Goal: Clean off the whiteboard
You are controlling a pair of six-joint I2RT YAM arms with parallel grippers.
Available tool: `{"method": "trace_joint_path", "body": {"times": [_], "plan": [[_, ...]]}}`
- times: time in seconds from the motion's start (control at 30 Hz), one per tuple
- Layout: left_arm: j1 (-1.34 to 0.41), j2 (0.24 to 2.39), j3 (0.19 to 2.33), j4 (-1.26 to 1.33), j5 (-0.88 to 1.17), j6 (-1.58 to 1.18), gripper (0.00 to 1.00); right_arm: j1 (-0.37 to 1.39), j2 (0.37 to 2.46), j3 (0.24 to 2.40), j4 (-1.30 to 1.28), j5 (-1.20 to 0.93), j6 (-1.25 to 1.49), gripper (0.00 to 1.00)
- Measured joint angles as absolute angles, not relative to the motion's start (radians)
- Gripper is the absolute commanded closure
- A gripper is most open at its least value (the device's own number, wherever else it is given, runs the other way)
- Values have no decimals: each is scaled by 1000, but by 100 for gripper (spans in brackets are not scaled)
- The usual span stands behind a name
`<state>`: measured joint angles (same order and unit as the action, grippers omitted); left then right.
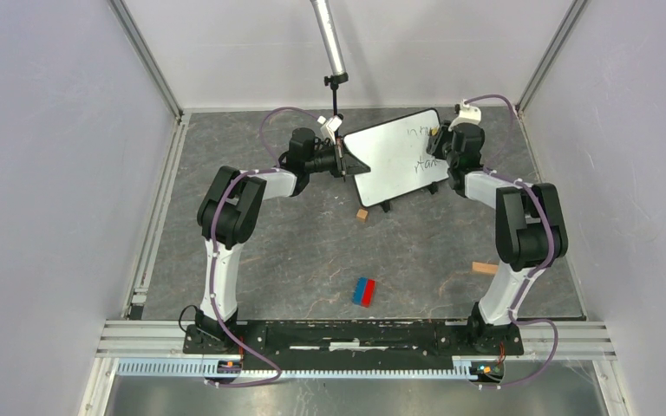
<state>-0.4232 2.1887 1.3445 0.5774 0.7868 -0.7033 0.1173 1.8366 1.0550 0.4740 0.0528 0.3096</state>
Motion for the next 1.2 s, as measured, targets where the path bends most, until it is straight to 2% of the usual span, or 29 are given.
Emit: {"method": "trace_joint_path", "body": {"times": [0.27, 0.57, 1.0, 1.2], "plan": [[-421, 2189, 1349, 564, 788, -702, 98, 142, 1847, 1071, 474, 46, 282, 76], [-420, 2189, 1349, 558, 789, -702, 98, 297, 1913, 1278, 451, 40, 235, 77], [-421, 2188, 1355, 553, 788, -702, 98, 116, 1913, 1210, 452, -24, 328, 77], [-421, 2188, 1355, 552, 788, -701, 98, 88, 1914, 1209, 424, -1, 351, 77]]}}
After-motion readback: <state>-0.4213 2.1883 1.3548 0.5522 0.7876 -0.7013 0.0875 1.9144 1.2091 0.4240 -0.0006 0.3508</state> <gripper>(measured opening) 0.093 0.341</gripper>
